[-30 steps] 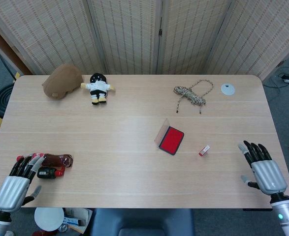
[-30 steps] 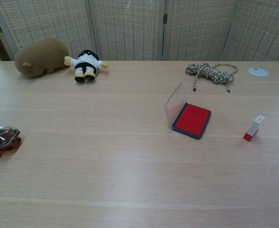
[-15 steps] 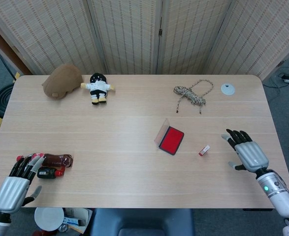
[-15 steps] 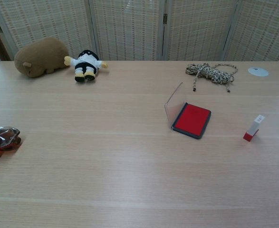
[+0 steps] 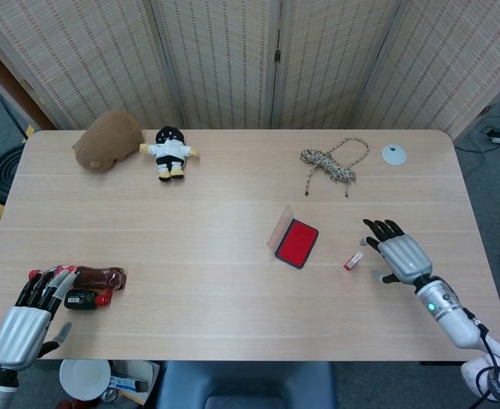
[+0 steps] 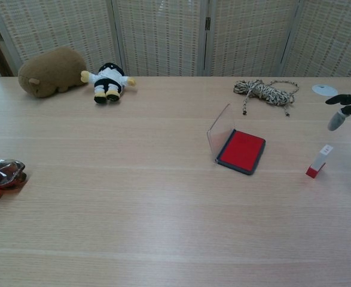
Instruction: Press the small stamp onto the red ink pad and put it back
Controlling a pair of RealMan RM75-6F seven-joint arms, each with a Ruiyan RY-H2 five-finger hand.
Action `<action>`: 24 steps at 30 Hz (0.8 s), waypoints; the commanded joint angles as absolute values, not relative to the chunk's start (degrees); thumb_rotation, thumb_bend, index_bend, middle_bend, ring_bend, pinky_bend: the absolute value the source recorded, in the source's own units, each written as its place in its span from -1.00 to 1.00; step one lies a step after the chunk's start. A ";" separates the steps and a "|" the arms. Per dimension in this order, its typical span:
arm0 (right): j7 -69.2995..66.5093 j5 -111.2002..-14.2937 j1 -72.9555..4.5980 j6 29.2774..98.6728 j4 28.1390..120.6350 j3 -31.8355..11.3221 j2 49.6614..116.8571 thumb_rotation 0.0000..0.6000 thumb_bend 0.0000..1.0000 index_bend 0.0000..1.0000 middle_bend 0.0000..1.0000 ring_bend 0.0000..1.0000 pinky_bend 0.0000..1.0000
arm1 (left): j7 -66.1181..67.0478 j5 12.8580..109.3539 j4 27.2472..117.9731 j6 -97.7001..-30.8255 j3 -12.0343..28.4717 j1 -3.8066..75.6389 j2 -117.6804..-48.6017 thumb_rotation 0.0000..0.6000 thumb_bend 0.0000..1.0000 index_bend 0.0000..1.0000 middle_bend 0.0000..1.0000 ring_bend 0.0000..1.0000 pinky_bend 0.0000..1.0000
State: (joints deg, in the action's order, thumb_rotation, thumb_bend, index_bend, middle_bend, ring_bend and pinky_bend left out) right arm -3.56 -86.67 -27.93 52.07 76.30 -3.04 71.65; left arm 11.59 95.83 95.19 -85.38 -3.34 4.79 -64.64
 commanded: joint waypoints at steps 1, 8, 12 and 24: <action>-5.37 -89.06 -29.60 53.14 72.85 -2.79 74.77 1.00 -0.45 -0.48 -1.00 -1.00 -1.00 | 11.19 95.72 95.16 -85.70 -3.22 4.67 -64.48 1.00 -0.33 -1.00 -1.00 -1.00 -0.88; -8.42 -92.10 -31.22 54.84 65.94 -1.28 78.76 1.00 -0.43 -0.48 -1.00 -1.00 -1.00 | 10.50 95.73 95.13 -86.45 -3.17 4.29 -64.12 1.00 -0.33 -1.00 -1.00 -1.00 -0.88; -9.66 -94.16 -31.20 56.89 62.83 0.24 80.11 1.00 -0.42 -0.47 -1.00 -1.00 -1.00 | 10.65 95.48 95.09 -86.39 -3.07 4.24 -64.18 1.00 -0.33 -1.00 -1.00 -1.00 -0.88; -14.67 -95.82 -30.81 59.82 56.35 2.94 81.79 1.00 -0.38 -0.36 -1.00 -1.00 -1.00 | 11.70 94.93 95.10 -85.73 -2.89 4.37 -64.59 1.00 -0.33 -1.00 -1.00 -1.00 -0.89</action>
State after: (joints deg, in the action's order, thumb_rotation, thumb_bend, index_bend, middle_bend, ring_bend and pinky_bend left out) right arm -14.31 -95.82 -30.84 59.81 56.80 2.67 81.51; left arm 11.70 94.94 95.09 -85.73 -2.89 4.36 -64.58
